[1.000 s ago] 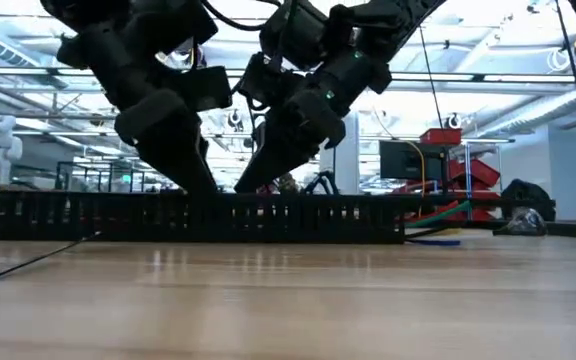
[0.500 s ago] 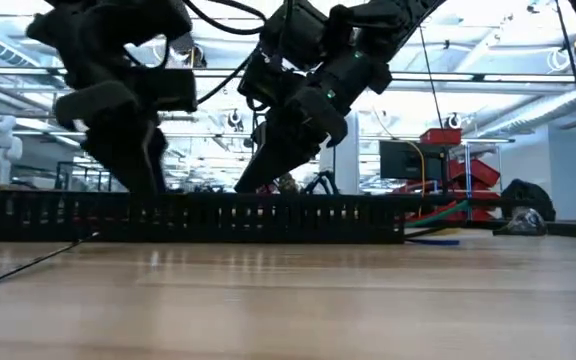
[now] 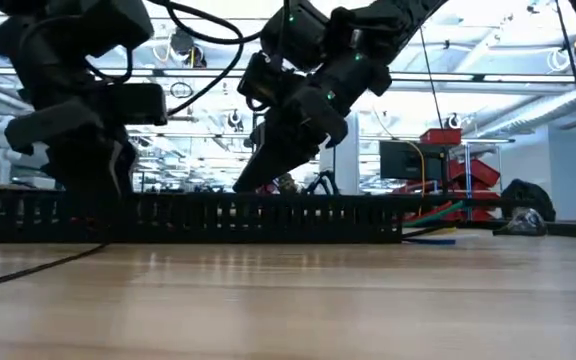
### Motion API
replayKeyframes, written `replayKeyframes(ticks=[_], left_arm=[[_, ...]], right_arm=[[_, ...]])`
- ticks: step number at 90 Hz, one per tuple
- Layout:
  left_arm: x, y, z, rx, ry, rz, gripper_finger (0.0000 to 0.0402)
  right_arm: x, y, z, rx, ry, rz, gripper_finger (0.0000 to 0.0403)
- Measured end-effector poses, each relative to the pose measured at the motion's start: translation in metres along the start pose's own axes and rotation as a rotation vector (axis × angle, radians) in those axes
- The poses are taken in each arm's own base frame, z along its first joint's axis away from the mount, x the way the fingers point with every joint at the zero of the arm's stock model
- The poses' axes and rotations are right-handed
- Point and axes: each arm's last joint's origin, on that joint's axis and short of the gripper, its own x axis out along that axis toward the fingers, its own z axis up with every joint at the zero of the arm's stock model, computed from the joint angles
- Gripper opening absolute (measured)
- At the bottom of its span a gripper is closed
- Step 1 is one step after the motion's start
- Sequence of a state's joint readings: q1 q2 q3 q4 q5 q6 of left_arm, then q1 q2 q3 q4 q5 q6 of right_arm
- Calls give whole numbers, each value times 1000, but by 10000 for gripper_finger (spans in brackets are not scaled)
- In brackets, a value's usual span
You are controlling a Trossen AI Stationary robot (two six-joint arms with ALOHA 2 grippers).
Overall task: Ziptie cables
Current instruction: Insert the black cable duct cover into the black cable duct
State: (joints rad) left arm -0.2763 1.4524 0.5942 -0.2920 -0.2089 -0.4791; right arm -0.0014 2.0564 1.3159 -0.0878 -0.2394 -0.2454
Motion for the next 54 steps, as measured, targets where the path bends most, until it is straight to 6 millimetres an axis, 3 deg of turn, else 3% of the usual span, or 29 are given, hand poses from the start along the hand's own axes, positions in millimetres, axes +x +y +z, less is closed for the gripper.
replayKeyframes(ticks=[22, 35, 45, 54], left_arm=[[12, 1, 5, 20, -44, -12, 212], [13, 2, 8, 21, -66, -6, 211], [13, 2, 7, 26, -58, -2, 211], [13, 2, 7, 30, -56, -1, 210]], right_arm=[[7, -1, 7, -28, -106, -10, 0], [-11, -1, 18, -40, -118, -89, 0], [-37, 1, 29, -44, -120, -104, 0], [-52, 5, 27, -25, -32, -123, 0]])
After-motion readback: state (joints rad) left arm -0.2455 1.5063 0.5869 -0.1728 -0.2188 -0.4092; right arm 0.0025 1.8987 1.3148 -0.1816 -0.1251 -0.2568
